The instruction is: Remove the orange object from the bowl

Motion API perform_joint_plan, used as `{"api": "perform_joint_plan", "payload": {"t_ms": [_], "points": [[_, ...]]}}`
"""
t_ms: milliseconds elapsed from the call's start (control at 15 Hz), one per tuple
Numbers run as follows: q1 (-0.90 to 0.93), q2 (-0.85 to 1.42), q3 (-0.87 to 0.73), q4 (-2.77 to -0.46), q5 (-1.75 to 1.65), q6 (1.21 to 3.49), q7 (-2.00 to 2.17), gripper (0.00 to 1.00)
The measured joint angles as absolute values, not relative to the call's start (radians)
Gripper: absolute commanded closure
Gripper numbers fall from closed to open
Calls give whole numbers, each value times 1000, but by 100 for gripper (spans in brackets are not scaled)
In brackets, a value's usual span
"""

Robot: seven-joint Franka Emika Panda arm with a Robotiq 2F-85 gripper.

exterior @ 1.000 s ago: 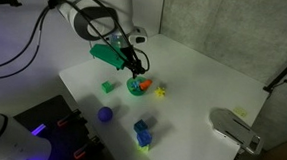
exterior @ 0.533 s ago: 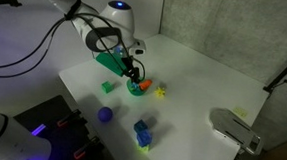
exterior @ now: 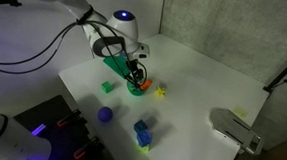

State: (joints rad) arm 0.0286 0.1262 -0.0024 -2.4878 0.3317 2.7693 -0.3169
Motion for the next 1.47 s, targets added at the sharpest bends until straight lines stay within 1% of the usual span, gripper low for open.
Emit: {"api": "perform_joint_plan", "payload": {"t_ms": [467,933,1467], "points": [[-24,294,62,-2386,325,2887,-315,0],[-47,484,82,-2268,208,3003,-274,0],[-30,645,66,-2105,98,3021,-176,0]]}}
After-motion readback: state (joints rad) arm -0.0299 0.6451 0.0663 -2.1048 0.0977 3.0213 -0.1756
